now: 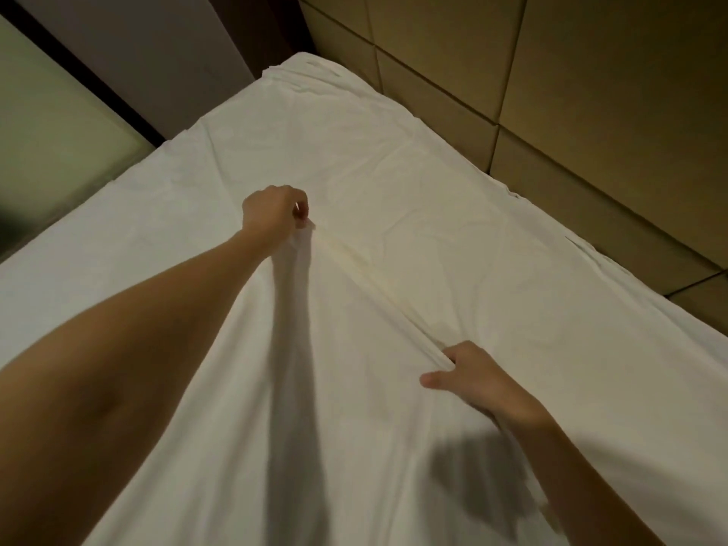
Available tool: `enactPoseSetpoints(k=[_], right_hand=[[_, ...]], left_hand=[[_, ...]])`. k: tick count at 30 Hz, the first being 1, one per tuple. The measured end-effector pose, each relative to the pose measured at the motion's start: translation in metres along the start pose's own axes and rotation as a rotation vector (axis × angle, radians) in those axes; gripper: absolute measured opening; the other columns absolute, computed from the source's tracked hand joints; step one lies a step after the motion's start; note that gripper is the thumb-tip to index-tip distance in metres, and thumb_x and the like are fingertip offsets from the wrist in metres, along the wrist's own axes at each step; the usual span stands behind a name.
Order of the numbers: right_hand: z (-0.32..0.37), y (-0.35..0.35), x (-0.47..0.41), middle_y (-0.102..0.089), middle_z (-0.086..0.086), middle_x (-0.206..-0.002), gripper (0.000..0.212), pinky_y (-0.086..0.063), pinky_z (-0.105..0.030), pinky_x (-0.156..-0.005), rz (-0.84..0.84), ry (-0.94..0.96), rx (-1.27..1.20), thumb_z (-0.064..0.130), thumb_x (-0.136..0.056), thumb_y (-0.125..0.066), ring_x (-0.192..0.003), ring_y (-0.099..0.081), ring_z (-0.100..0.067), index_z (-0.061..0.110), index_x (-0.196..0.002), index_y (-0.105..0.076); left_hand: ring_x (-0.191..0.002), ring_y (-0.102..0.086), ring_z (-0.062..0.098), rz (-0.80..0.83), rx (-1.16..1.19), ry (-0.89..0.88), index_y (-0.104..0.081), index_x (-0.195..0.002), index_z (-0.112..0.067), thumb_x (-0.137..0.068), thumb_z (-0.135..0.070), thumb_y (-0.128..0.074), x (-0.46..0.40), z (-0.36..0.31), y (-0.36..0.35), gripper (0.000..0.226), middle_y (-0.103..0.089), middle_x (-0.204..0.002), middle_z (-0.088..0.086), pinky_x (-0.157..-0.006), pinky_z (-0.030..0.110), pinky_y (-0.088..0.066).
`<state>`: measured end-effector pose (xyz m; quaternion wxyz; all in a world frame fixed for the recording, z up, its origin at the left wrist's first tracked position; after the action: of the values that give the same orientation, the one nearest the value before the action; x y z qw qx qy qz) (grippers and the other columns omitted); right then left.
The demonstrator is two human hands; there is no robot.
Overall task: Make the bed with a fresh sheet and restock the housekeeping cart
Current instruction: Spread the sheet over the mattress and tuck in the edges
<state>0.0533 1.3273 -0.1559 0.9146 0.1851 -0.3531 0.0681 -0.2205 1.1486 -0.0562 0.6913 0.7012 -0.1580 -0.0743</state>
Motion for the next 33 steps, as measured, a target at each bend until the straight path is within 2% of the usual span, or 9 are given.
enactPoseSetpoints(k=[3, 6, 10, 14, 16, 19, 24, 30, 33], right_hand=[[0.01, 0.001, -0.006, -0.062, -0.002, -0.08, 0.031, -0.038, -0.016, -0.051, -0.094, 0.005, 0.052, 0.029, -0.074, -0.079, -0.069, -0.058, -0.015, 0.006, -0.093, -0.068], [0.004, -0.001, 0.0, -0.066, 0.001, -0.082, 0.029, -0.039, -0.019, -0.056, -0.11, 0.027, -0.009, 0.033, -0.073, -0.079, -0.075, -0.061, -0.015, 0.012, -0.09, -0.069], [-0.027, 0.003, 0.043, -0.064, 0.007, -0.11, 0.05, -0.04, -0.019, -0.077, -0.092, -0.022, -0.167, 0.04, -0.071, -0.08, -0.103, -0.059, -0.011, 0.013, -0.111, -0.065], [-0.06, -0.003, 0.1, -0.071, 0.011, -0.072, 0.014, -0.043, -0.009, -0.058, 0.067, -0.043, -0.256, 0.028, -0.075, -0.079, -0.065, -0.066, -0.003, 0.019, -0.084, -0.074], [-0.083, -0.007, 0.128, -0.072, 0.012, -0.073, 0.01, -0.047, -0.011, -0.06, 0.078, -0.08, -0.231, 0.029, -0.074, -0.079, -0.069, -0.068, -0.005, 0.027, -0.081, -0.073], [-0.122, -0.015, 0.166, -0.071, 0.015, -0.088, 0.029, -0.05, -0.021, -0.074, 0.087, -0.154, -0.202, 0.044, -0.068, -0.08, -0.083, -0.066, -0.008, 0.031, -0.092, -0.071], [-0.17, -0.023, 0.225, -0.069, 0.02, -0.08, 0.019, -0.045, -0.008, -0.061, 0.118, -0.172, -0.183, 0.028, -0.074, -0.079, -0.074, -0.063, 0.003, 0.029, -0.089, -0.067], [-0.226, -0.027, 0.256, -0.061, -0.002, -0.117, 0.076, -0.046, -0.03, -0.086, 0.055, -0.193, 0.1, 0.061, -0.066, -0.074, -0.103, -0.058, -0.019, 0.011, -0.122, -0.059], [-0.238, 0.006, 0.264, -0.068, -0.006, -0.106, 0.036, -0.05, -0.037, -0.09, -0.04, -0.148, -0.081, 0.036, -0.079, -0.073, -0.099, -0.064, -0.023, 0.012, -0.106, -0.068]], left_hand=[[-0.096, -0.058, 0.028, -0.196, 0.042, 0.0, -0.065, -0.109, -0.018, -0.085, 0.002, -0.054, 0.005, -0.002, -0.006, 0.033, -0.066, -0.109, 0.006, -0.081, 0.032, -0.041], [-0.111, -0.056, 0.025, -0.151, 0.202, -0.048, -0.058, -0.126, -0.02, -0.086, -0.001, -0.054, 0.029, -0.023, -0.032, 0.044, -0.052, -0.132, 0.008, -0.108, 0.046, -0.029], [-0.127, -0.045, 0.021, -0.142, 0.417, -0.053, -0.057, -0.125, -0.026, -0.088, -0.017, -0.041, 0.124, -0.069, -0.082, 0.041, -0.053, -0.133, 0.003, -0.11, 0.049, -0.028], [-0.138, -0.032, 0.027, 0.024, 0.486, -0.119, -0.055, -0.132, -0.021, -0.094, -0.021, -0.033, 0.248, -0.128, -0.112, 0.044, -0.047, -0.143, 0.008, -0.113, 0.053, -0.012], [-0.141, -0.029, 0.027, 0.041, 0.498, -0.17, -0.053, -0.134, -0.025, -0.097, -0.024, -0.028, 0.291, -0.155, -0.116, 0.044, -0.044, -0.146, 0.007, -0.114, 0.051, -0.008], [-0.144, -0.021, 0.021, 0.064, 0.507, -0.232, -0.048, -0.138, -0.028, -0.098, -0.031, -0.021, 0.339, -0.184, -0.116, 0.048, -0.037, -0.151, 0.003, -0.117, 0.047, 0.001], [-0.146, -0.008, 0.015, 0.05, 0.464, -0.241, -0.037, -0.144, -0.032, -0.098, -0.035, -0.021, 0.411, -0.195, -0.125, 0.049, -0.027, -0.156, 0.002, -0.114, 0.037, 0.016], [-0.144, 0.009, 0.012, 0.15, 0.403, -0.166, -0.017, -0.15, -0.034, -0.096, -0.042, -0.011, 0.485, -0.219, -0.138, 0.055, -0.009, -0.159, -0.004, -0.114, 0.047, 0.015], [-0.146, -0.005, 0.02, 0.189, 0.313, -0.171, -0.018, -0.15, -0.033, -0.1, -0.041, -0.012, 0.506, -0.242, -0.158, 0.051, -0.018, -0.158, 0.002, -0.114, 0.056, 0.003]])
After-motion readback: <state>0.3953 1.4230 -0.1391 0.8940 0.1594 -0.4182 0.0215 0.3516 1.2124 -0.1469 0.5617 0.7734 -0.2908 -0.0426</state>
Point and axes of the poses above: each hand's wrist, its own x-axis away from the middle knuckle, its own y-axis out of the back of the hand, z = x × y, the point moved 4 cm from there along -x, towards the middle knuckle
